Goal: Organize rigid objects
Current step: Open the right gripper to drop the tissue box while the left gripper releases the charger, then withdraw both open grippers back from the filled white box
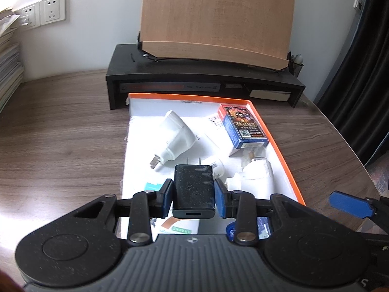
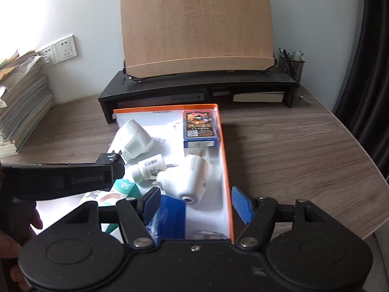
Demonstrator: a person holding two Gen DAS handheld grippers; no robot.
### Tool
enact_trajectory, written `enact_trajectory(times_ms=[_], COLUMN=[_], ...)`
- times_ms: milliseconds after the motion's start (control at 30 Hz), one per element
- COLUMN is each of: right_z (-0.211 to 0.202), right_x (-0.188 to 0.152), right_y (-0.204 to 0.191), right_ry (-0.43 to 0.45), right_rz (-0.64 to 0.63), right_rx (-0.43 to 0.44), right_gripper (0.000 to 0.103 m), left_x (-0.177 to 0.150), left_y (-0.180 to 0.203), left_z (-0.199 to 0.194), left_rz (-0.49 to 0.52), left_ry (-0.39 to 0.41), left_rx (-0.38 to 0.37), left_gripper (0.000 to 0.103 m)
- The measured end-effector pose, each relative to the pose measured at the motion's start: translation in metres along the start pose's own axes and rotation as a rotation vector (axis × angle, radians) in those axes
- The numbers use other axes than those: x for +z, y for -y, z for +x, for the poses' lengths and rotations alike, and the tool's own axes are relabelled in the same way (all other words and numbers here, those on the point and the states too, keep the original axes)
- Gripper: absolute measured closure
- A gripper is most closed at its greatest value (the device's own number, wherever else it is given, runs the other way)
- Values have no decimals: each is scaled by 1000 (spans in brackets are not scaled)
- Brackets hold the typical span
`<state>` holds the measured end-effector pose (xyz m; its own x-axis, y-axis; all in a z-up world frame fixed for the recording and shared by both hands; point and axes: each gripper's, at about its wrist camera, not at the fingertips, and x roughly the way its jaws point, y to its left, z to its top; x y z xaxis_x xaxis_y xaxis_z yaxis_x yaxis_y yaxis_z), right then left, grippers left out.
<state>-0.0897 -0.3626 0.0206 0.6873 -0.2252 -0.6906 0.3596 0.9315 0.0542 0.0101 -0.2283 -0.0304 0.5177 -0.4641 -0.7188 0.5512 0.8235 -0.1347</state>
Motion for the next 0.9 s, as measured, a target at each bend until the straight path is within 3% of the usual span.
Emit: enact_trajectory(times_ms=[233,467,600,900], right_z=[-11,-24,-31,-51], right_x=[-5,-7,-8,-18], right_y=[11,15,16,18], right_ry=[11,22,10,-55], right_rz=[25,37,34,7], right_rx=[-19,-16,-3,35], right_gripper=[24,24,20,19], left_x=[9,6,1,-25], left_y=[16,21,23,26], left_z=[23,1,-22,-62], left_rz=[45,46,32,-46], left_ry=[-22,-15,-24,-62], left_rx=[-45,28,79,165], left_gripper=[65,18,3,0])
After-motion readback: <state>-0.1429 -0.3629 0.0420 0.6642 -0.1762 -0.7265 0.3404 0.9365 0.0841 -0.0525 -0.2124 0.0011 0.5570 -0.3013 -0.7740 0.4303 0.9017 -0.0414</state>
